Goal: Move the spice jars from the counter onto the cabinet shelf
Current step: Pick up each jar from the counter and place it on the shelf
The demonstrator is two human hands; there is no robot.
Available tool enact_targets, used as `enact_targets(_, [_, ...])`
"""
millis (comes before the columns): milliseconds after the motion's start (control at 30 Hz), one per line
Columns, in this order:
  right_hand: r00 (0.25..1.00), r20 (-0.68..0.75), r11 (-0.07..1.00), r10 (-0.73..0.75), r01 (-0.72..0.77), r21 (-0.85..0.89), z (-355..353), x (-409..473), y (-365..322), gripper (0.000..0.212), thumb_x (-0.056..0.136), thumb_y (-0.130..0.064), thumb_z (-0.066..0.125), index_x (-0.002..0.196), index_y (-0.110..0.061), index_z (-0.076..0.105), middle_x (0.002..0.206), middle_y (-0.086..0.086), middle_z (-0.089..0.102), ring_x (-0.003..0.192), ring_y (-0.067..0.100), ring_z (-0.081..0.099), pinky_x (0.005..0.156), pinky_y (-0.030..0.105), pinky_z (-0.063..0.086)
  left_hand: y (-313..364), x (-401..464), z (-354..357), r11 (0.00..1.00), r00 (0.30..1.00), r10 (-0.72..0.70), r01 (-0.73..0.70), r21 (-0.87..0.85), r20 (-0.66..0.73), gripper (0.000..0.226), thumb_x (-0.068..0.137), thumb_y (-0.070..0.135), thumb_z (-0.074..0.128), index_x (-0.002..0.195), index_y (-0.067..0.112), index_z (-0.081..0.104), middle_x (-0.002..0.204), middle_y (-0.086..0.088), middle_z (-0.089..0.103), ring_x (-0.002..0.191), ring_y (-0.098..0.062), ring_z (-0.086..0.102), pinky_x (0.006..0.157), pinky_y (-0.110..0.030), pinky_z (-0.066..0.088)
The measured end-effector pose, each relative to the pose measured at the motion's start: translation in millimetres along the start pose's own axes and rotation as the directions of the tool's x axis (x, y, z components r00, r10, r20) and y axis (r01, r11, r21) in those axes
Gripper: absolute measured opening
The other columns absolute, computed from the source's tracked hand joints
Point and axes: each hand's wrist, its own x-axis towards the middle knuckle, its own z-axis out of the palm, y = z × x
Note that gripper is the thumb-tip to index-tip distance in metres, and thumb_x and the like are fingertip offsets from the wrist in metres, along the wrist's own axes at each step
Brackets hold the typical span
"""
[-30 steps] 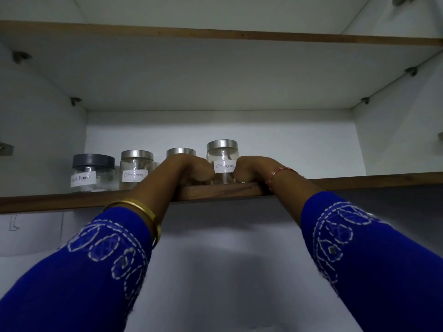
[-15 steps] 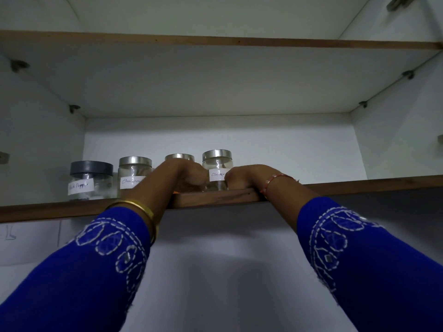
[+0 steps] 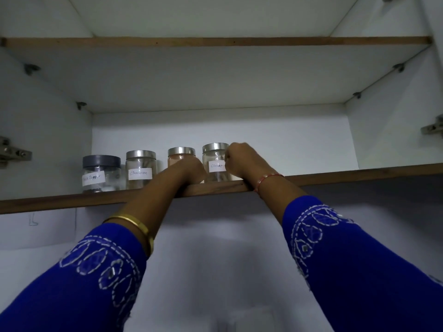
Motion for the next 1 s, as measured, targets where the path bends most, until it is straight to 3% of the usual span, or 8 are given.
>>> enact_targets(133, [0.996, -0.09, 0.999, -0.024, 0.028, 0.045, -6, -21, 4, 0.028, 0.086, -0.001, 0.043, 0.105, -0.001, 0.064, 0.107, 0.02, 0.065, 0.098, 0.035, 0.06, 0.077, 0.033, 0.048, 0, -39, -4, 0.992, 0.985, 0.038, -0.057, -0.113, -0.166, 0.03, 0.095, 0.013, 0.04, 0.107, -0.001, 0.064, 0.117, -0.015, 0.063, 0.097, -0.023, 0.054, 0.076, -0.03, 0.038])
enact_targets(267, [0.994, -0.101, 0.999, -0.049, 0.046, -0.028, -7, -47, 13, 0.02, 0.087, -0.007, 0.04, 0.079, -0.003, 0.057, 0.099, 0.023, 0.066, 0.081, 0.034, 0.054, 0.065, 0.031, 0.037, 3, -79, 7, 0.996, 0.931, 0.065, -0.085, -0.041, -0.359, 0.033, 0.096, 0.019, 0.034, 0.085, 0.005, 0.061, 0.098, -0.019, 0.066, 0.076, -0.024, 0.049, 0.066, -0.029, 0.032])
enact_targets(333, [0.99, -0.118, 0.993, -0.082, 0.071, -0.092, -6, -62, 18, 0.026, 0.091, -0.01, 0.039, 0.095, 0.002, 0.062, 0.1, 0.023, 0.067, 0.09, 0.036, 0.058, 0.069, 0.035, 0.042, 1, -96, 19, 0.992, 0.877, 0.121, -0.123, 0.028, -0.464, 0.032, 0.096, 0.02, 0.035, 0.089, 0.006, 0.062, 0.096, -0.016, 0.067, 0.082, -0.029, 0.056, 0.067, -0.029, 0.032])
enact_targets(400, [0.982, -0.128, 0.983, -0.14, 0.123, -0.133, -4, -82, 23, 0.031, 0.093, -0.009, 0.038, 0.11, 0.0, 0.062, 0.105, 0.021, 0.067, 0.099, 0.034, 0.057, 0.081, 0.036, 0.043, -5, -110, 32, 0.978, 0.83, 0.193, -0.208, 0.032, -0.524, 0.026, 0.094, 0.017, 0.038, 0.101, 0.005, 0.061, 0.105, -0.015, 0.065, 0.098, -0.031, 0.057, 0.081, -0.035, 0.039])
enact_targets(500, [0.97, -0.12, 0.974, -0.213, 0.2, -0.109, -1, -122, 28, 0.042, 0.096, -0.01, 0.04, 0.137, -0.004, 0.044, 0.142, 0.018, 0.045, 0.134, 0.031, 0.038, 0.112, 0.035, 0.026, -3, -141, 47, 0.948, 0.864, 0.164, -0.271, -0.165, -0.476, 0.037, 0.096, 0.013, 0.037, 0.131, 0.004, 0.048, 0.139, -0.015, 0.047, 0.132, -0.03, 0.039, 0.113, -0.041, 0.029])
enact_targets(567, [0.98, -0.106, 0.986, -0.167, 0.168, -0.006, 0, -152, 33, 0.043, 0.099, -0.011, 0.037, 0.141, -0.004, 0.038, 0.154, 0.012, 0.029, 0.145, 0.024, 0.022, 0.117, 0.028, 0.017, 3, -168, 54, 0.914, 0.908, 0.105, -0.249, -0.321, -0.406, 0.041, 0.099, 0.014, 0.033, 0.14, 0.008, 0.039, 0.151, -0.01, 0.034, 0.143, -0.023, 0.024, 0.118, -0.034, 0.013])
enact_targets(767, [0.997, -0.068, 0.987, -0.04, 0.05, 0.155, 4, -249, 48, 0.041, 0.1, -0.016, 0.037, 0.14, -0.011, 0.042, 0.153, 0.004, 0.033, 0.145, 0.016, 0.024, 0.11, 0.016, 0.013, 20, -250, 89, 0.839, 0.954, 0.053, -0.203, -0.506, -0.294, 0.04, 0.101, 0.018, 0.031, 0.138, 0.013, 0.042, 0.148, -0.005, 0.04, 0.14, -0.017, 0.032, 0.118, -0.03, 0.022])
enact_targets(1000, [0.988, 0.014, 0.939, 0.152, -0.149, 0.31, 16, -378, 79, 0.043, 0.091, -0.02, 0.039, 0.127, -0.005, 0.057, 0.141, 0.011, 0.05, 0.136, 0.024, 0.04, 0.112, 0.027, 0.027, 37, -352, 153, 0.711, 0.988, 0.006, -0.115, -0.694, -0.157, 0.035, 0.099, 0.013, 0.036, 0.13, 0.009, 0.051, 0.138, -0.006, 0.051, 0.124, -0.007, 0.042, 0.095, 0.004, 0.023])
